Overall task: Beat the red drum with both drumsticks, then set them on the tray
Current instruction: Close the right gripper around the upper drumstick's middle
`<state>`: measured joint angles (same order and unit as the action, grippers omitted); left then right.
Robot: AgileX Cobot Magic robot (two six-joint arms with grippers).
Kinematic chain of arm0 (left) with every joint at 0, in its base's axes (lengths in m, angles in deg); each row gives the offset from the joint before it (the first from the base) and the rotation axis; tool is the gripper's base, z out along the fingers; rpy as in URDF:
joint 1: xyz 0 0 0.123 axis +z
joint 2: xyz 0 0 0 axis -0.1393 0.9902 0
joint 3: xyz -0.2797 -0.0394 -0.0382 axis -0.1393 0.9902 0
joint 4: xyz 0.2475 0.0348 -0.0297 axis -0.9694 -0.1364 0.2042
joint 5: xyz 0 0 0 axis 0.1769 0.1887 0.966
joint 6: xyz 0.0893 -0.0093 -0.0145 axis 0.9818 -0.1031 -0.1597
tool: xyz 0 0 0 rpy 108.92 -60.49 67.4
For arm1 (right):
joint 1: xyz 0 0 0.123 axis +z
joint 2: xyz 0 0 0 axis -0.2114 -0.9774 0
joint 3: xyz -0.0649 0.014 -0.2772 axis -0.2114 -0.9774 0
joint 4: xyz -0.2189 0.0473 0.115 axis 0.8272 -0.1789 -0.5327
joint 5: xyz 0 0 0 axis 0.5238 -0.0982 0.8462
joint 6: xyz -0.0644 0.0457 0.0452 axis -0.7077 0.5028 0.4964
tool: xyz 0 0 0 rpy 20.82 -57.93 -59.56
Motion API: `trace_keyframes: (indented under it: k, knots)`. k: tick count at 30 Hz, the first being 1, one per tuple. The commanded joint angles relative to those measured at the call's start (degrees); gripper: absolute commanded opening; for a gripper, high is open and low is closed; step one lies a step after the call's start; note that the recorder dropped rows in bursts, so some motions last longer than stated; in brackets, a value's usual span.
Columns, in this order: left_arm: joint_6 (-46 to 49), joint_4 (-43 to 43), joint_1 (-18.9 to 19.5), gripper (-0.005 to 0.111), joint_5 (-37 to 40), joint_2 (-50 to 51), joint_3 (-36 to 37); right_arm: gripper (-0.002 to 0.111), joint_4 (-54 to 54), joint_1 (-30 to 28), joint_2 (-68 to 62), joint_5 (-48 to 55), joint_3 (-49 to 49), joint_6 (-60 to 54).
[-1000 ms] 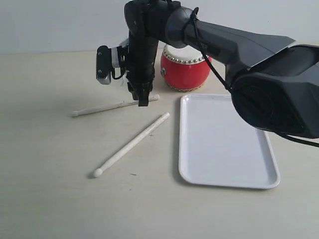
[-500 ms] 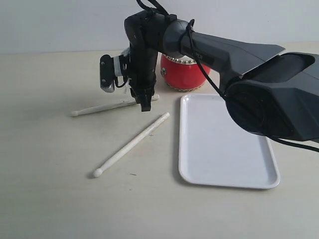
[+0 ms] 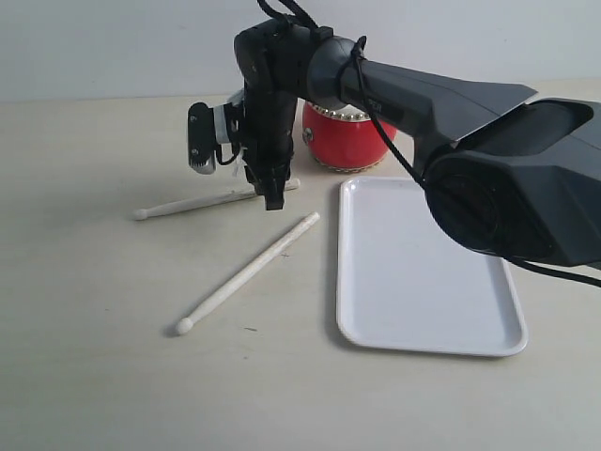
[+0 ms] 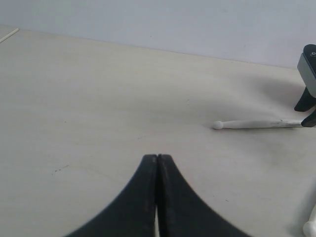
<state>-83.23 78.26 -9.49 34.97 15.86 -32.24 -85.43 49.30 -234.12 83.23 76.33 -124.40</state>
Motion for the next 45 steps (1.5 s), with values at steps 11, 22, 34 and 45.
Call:
trace_keyframes:
  k: [11,22,34,45]
  knots:
    - [0.1,0.3,-0.3,0.000,-0.4,-0.4,0.0,0.036,-0.3,-0.2,-0.3,0.4,0.4,0.7]
    - [0.1,0.3,-0.3,0.000,-0.4,-0.4,0.0,0.035,-0.3,-0.2,-1.0,-0.3,0.4,1.4]
    - [0.1,0.3,-0.3,0.000,-0.4,-0.4,0.0,0.035,-0.9,-0.2,-1.0,0.3,0.4,1.4]
    - [0.1,0.3,-0.3,0.000,-0.4,-0.4,0.0,0.025,-1.4,-0.2,-1.0,0.5,0.4,1.0]
